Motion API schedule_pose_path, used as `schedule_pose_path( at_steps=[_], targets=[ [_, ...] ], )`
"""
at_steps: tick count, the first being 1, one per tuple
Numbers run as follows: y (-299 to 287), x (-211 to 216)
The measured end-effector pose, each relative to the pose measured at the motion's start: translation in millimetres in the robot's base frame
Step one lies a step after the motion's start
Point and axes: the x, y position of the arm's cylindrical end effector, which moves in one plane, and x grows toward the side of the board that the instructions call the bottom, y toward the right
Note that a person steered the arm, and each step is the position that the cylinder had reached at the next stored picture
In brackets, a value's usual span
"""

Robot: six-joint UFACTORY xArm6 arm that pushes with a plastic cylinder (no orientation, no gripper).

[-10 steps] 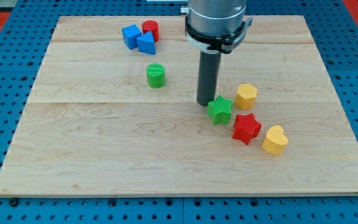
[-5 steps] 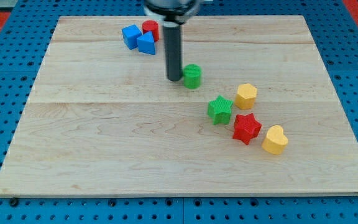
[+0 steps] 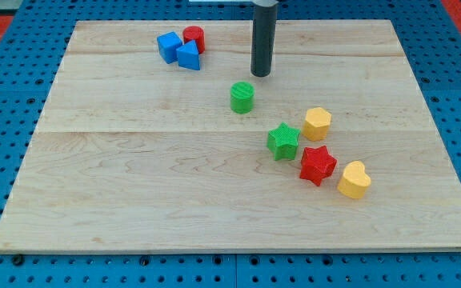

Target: Push the green circle into the hexagon

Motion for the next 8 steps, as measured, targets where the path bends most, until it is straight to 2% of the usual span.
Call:
schedule_pose_path(
  at_steps=[1,3,4,5,6,7,8],
  targets=[
    [0.8,67.9],
    [-50.9,14.6],
    [-115.3,29.2],
    [-36.5,80.7],
    [17.8,98.9],
    [17.0,83.5],
    [59.7,101.2]
  ],
)
